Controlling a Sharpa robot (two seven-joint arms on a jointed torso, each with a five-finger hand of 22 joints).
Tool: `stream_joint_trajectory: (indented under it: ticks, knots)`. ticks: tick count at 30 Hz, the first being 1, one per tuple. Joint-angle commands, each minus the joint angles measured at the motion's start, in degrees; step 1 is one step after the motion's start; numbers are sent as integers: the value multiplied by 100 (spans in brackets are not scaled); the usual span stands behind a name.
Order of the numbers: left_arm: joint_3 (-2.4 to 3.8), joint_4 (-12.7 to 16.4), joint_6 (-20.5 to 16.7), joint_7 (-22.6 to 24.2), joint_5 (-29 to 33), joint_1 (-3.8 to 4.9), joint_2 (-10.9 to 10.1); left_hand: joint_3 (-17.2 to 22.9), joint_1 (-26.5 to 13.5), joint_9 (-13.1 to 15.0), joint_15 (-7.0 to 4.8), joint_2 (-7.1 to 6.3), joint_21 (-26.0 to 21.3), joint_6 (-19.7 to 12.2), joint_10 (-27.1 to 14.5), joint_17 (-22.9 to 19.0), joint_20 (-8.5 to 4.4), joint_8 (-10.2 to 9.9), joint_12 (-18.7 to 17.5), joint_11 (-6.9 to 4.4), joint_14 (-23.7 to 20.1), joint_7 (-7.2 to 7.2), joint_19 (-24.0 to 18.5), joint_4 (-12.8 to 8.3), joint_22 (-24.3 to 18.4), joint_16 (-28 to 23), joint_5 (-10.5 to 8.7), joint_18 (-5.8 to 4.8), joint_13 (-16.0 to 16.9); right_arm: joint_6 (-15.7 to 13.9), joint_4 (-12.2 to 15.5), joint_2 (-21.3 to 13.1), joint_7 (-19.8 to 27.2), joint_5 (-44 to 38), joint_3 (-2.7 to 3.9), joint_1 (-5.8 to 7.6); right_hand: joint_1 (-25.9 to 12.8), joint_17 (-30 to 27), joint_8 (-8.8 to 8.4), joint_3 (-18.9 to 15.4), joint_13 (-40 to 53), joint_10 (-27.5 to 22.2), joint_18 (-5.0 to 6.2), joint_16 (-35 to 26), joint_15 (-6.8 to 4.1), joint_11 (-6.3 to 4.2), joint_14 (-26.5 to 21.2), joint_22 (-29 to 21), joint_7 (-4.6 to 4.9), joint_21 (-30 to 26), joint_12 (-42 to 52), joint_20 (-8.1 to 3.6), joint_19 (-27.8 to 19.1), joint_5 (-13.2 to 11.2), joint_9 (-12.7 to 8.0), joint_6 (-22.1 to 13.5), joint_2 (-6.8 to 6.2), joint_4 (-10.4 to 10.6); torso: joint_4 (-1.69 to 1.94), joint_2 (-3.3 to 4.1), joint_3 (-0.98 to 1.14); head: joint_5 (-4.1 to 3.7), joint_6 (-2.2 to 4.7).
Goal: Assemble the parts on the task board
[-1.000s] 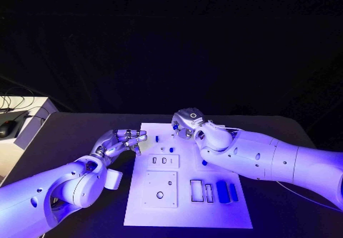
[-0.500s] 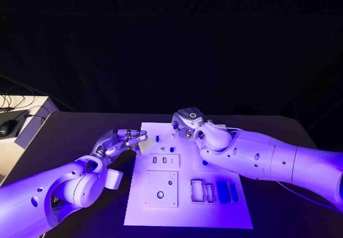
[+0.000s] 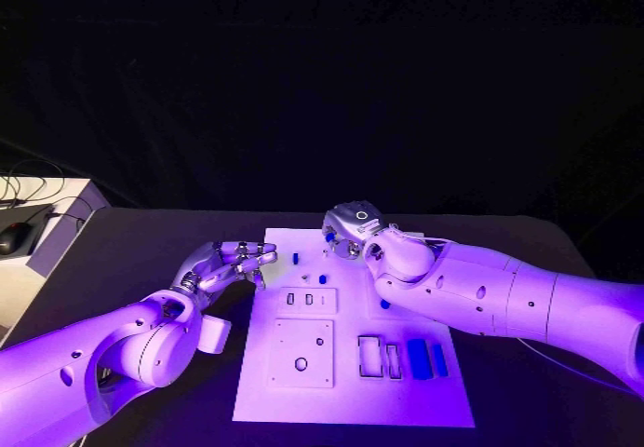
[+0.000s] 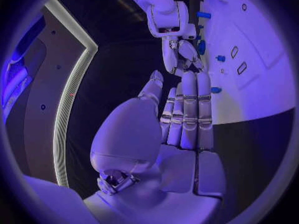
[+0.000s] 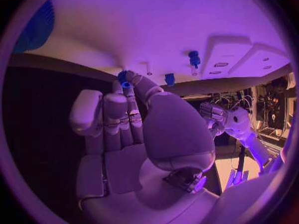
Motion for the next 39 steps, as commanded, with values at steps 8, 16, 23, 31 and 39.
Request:
stream_joint_trajectory:
  ticks: [8, 16, 23, 31, 39]
  knots:
    - [4, -8, 115, 27, 5, -3, 15, -15, -53, 3, 29, 2, 29, -41, -46, -5, 38, -6, -2, 1, -12, 5, -20, -22, -17, -36, -8, 108, -7, -73, -93, 20, 69, 37, 2, 4, -236, -237, 26, -9, -14, -567, 306, -317, 121, 53, -51, 467, -7, -1052, 36, 123, 102, -657, -375, -774, -409, 322, 1, 4, 0, 8, 2]
    - [4, -13, 112, 32, 6, -3, 12, -14, -50, 3, 31, 2, 32, -44, -58, -7, 40, -5, -3, 4, -18, 4, -21, -23, -20, -42, -8, 109, -6, -352, -59, -16, 93, 81, 2, 4, 279, -682, 28, -705, -6, -1032, 501, -590, 180, 163, 58, -27, -137, -2291, 36, 224, 270, -705, -460, -1153, -711, 1077, -9, 8, 3, 24, 16]
    - [4, -12, 105, 38, 6, -3, -3, -12, -48, 4, 34, 2, 34, -47, -75, -12, 42, -5, -3, 7, -21, 5, -22, -26, -23, -52, -8, 111, -7, -498, 215, -241, 155, 245, 2, 13, 292, -723, 28, -702, -3, -880, 484, -553, 152, 122, 62, 22, -91, -2288, 37, 205, 297, -561, -460, -1078, -694, 1089, -22, 3, 1, 20, 32]
    - [4, -33, 111, 76, 8, -4, -26, -12, -48, 4, 34, 2, 34, -47, -75, -12, 42, -5, -3, 7, -21, 5, -22, -26, -23, -52, -8, 111, -7, -816, 778, -784, 474, 1034, 25, 93, 380, -641, 52, -392, 66, 170, 303, -404, 19, -88, 65, 340, 247, -1581, 135, 90, 330, -294, -455, -842, -596, 918, -82, -12, 29, 35, 97]
    - [4, -53, 137, 138, 12, -8, -51, -9, -43, 5, 29, 6, 42, -33, -50, -14, 44, -1, 7, -1, -15, -3, -26, -33, -29, -56, -8, 112, -5, -583, 1250, -1481, 909, 2312, 90, 168, 277, -459, 109, -1059, 2499, -67, 63, -276, -211, -344, 83, 601, 191, -1184, 2169, -176, 350, 20, -445, -736, -385, 658, -161, -35, 69, 65, 139]
